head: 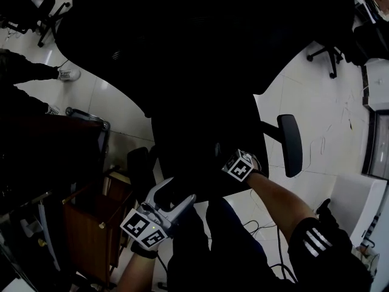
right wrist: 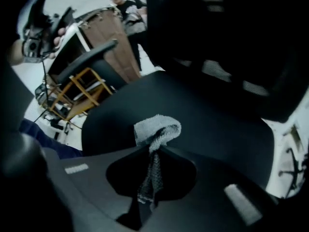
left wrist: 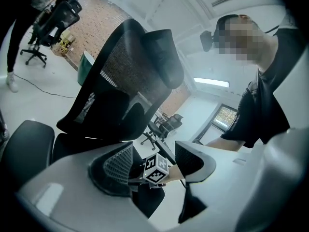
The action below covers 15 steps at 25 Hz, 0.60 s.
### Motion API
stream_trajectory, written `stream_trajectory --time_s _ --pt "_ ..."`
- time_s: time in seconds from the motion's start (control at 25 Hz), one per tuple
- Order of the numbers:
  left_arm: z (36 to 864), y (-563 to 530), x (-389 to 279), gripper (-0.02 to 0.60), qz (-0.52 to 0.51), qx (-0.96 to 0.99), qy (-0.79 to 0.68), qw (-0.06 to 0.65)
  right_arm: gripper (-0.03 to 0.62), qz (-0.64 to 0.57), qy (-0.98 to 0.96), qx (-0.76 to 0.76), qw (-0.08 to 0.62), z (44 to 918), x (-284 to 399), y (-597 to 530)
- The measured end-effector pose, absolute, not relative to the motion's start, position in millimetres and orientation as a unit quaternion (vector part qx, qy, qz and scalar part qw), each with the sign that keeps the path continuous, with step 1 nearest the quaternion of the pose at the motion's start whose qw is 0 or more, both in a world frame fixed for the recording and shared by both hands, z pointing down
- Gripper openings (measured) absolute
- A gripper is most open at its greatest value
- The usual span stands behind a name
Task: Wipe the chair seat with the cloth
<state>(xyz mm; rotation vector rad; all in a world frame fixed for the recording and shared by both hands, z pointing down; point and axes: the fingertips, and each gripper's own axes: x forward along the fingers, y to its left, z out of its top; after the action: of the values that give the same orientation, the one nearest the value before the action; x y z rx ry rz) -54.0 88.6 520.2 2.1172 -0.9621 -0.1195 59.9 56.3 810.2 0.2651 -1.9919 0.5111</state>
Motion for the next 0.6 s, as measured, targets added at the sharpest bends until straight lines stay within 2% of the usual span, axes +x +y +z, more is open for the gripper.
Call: stream_trajectory --time_s 0.28,0.44,0.6 --pt "526 99 -57 0.296 -0.039 0.831 -0.384 0.400 0.028 0.198 -0.858 -0.013 0.474 806 -93 170" --pt "534 106 -56 0.296 -0.035 0.830 -0.382 0.405 0.028 0.180 -0.857 -0.035 0.481 808 -119 196" --pt "542 111 -54 0.296 -0.032 0.827 -0.380 0.413 0.028 0.179 -0.857 -0.041 0.481 814 -108 203"
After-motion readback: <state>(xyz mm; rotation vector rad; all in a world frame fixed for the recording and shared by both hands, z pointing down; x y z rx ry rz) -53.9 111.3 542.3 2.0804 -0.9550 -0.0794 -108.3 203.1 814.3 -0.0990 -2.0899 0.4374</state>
